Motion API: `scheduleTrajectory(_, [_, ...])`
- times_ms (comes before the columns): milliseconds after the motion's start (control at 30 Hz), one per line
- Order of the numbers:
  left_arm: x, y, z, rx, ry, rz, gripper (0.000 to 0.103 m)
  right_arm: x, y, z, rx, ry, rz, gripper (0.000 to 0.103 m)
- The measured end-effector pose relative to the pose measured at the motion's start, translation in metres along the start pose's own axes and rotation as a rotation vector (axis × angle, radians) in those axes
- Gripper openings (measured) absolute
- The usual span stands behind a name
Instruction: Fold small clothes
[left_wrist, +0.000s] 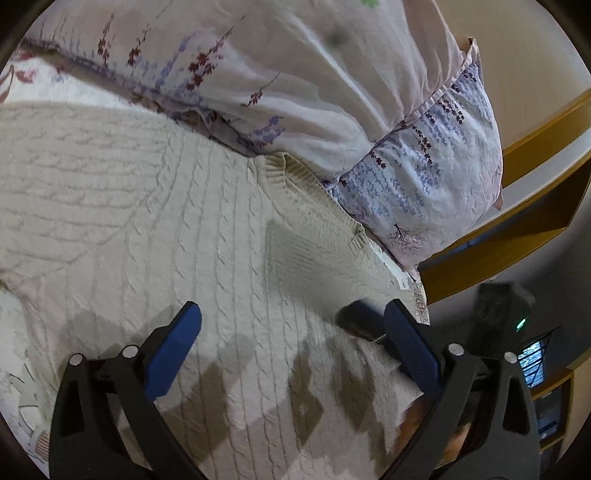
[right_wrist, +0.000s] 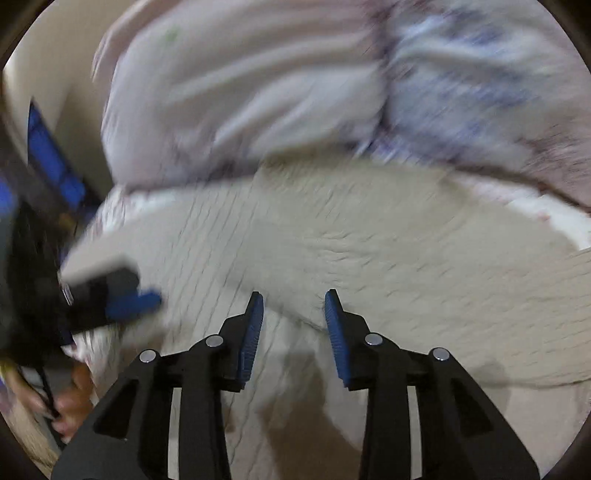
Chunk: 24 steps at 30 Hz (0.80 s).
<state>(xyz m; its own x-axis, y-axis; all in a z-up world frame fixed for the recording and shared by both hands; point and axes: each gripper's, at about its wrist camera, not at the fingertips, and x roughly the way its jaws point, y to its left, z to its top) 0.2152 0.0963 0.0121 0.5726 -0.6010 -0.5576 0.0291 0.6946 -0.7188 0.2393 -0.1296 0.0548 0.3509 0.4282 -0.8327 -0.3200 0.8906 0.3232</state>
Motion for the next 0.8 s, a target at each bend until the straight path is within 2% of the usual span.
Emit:
scheduleTrajectory(100, [0.004,-0.001,0.0,-0.01,0.018,-0.012,0.093,-0.005,-0.006,-0.011,0.034,0.011,0.03,0.049])
scheduleTrajectory(167, [0.009,-0.002,0.0,-0.018,0.031,-0.015,0.084,-0.02,-0.023,-0.015,0.115,-0.007,0.055,0.053])
scheduleTrajectory(267, [0.019,-0.002,0.001,-0.045,0.068,-0.025,0.071,-0.046,-0.066,-0.027,0.31,-0.046,0.093,0.053])
scheduleTrajectory(400, [0.041,-0.009,0.0,-0.087,0.142,-0.048,0.06,-0.073,-0.131,-0.055,0.594,-0.11,0.118,0.053])
scheduleTrajectory(500, [0.055,-0.014,0.001,-0.106,0.164,-0.037,0.05,-0.085,-0.173,-0.072,0.762,-0.163,0.096,0.053])
scheduleTrajectory(567, [0.065,-0.015,0.005,-0.118,0.165,-0.019,0.035,-0.089,-0.197,-0.082,0.852,-0.2,0.088,0.053])
scheduleTrajectory(600, [0.069,-0.015,0.006,-0.125,0.165,-0.011,0.031,-0.09,-0.203,-0.085,0.874,-0.216,0.077,0.052])
scheduleTrajectory(667, [0.076,-0.013,0.011,-0.125,0.159,0.011,0.013,-0.095,-0.215,-0.088,0.906,-0.252,0.054,0.047])
scheduleTrajectory(800, [0.077,-0.017,0.019,-0.072,0.136,0.028,0.008,-0.106,-0.22,-0.09,0.914,-0.305,-0.001,0.04])
